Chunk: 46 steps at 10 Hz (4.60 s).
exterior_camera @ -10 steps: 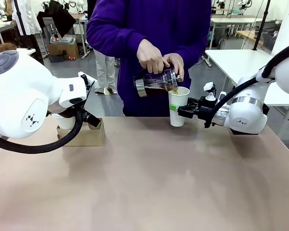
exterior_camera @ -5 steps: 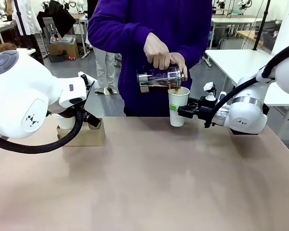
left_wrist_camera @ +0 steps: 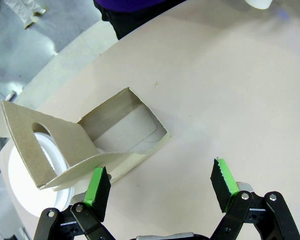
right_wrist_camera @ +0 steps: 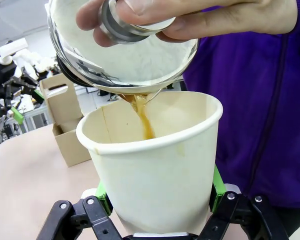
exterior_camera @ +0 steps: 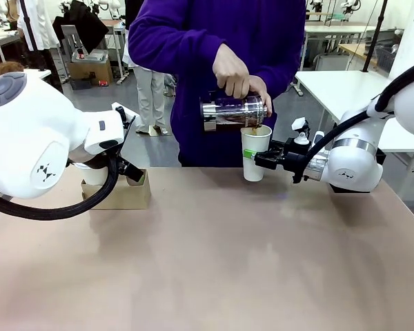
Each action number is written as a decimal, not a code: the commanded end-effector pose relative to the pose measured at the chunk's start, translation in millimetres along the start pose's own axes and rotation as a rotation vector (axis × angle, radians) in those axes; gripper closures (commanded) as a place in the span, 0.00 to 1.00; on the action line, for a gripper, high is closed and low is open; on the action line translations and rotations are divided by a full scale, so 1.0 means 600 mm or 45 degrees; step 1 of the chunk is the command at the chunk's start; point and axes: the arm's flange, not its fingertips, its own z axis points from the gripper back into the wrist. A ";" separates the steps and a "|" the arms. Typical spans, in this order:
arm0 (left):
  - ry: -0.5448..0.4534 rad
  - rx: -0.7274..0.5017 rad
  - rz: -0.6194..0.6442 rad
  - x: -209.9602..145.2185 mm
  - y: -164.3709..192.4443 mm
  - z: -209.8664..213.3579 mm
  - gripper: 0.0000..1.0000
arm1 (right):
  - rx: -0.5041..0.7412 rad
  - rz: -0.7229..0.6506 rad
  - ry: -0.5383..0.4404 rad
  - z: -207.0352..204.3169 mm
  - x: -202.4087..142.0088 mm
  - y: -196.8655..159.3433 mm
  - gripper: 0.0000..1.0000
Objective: Pour a drink into a cup and package it in a carrier.
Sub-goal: When a person places the Paper Cup Lid on the 600 ml Paper Cup , lift the 600 ml Paper Cup.
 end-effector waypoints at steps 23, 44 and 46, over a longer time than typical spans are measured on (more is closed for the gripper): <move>-0.003 0.001 0.002 -0.001 0.001 0.002 0.00 | -0.011 -0.001 -0.001 -0.004 0.001 0.002 0.16; -0.003 0.001 0.002 -0.001 0.001 0.002 0.00 | -0.011 -0.001 -0.001 -0.004 0.001 0.002 0.16; -0.003 0.001 0.002 -0.001 0.001 0.002 0.00 | -0.011 -0.001 -0.001 -0.004 0.001 0.002 0.16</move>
